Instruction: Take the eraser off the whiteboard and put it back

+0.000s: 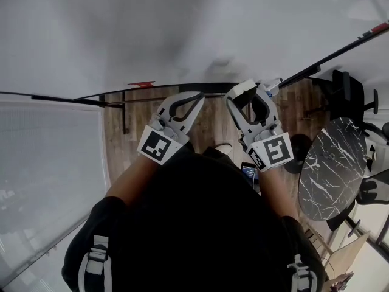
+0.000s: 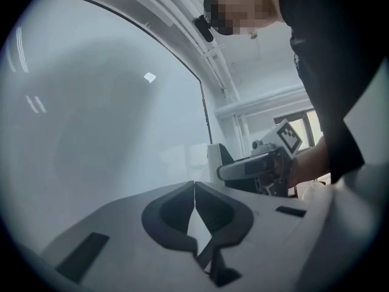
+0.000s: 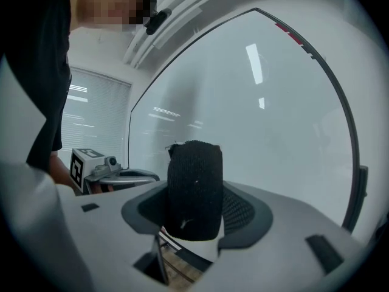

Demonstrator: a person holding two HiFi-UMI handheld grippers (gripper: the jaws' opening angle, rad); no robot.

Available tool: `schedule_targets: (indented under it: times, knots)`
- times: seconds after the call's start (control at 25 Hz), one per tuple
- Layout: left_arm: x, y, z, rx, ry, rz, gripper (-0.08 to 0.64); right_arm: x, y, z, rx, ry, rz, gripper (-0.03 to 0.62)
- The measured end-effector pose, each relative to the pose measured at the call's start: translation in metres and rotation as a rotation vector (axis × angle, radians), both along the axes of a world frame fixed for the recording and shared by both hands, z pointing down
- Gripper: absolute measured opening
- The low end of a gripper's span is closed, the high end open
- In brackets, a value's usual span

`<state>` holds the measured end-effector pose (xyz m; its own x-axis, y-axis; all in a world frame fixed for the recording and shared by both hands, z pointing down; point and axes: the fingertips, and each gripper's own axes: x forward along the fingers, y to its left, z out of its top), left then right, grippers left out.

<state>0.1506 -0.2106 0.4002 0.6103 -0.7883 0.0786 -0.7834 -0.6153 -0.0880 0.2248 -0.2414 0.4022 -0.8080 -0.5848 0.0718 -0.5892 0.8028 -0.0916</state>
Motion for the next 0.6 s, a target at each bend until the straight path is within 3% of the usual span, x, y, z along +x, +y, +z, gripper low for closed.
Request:
schedule_targets:
  times: [0.2, 0.6]
  knots:
    - [-0.009, 0.007, -0.004, 0.004, 0.001, 0.062, 0.005, -0.015, 0.013, -0.006, 0.054, 0.068, 0.000, 0.227]
    - [-0.038, 0.009, -0.012, 0.023, 0.013, 0.108, 0.005, -0.051, 0.016, -0.014, 0.062, 0.080, 0.010, 0.227]
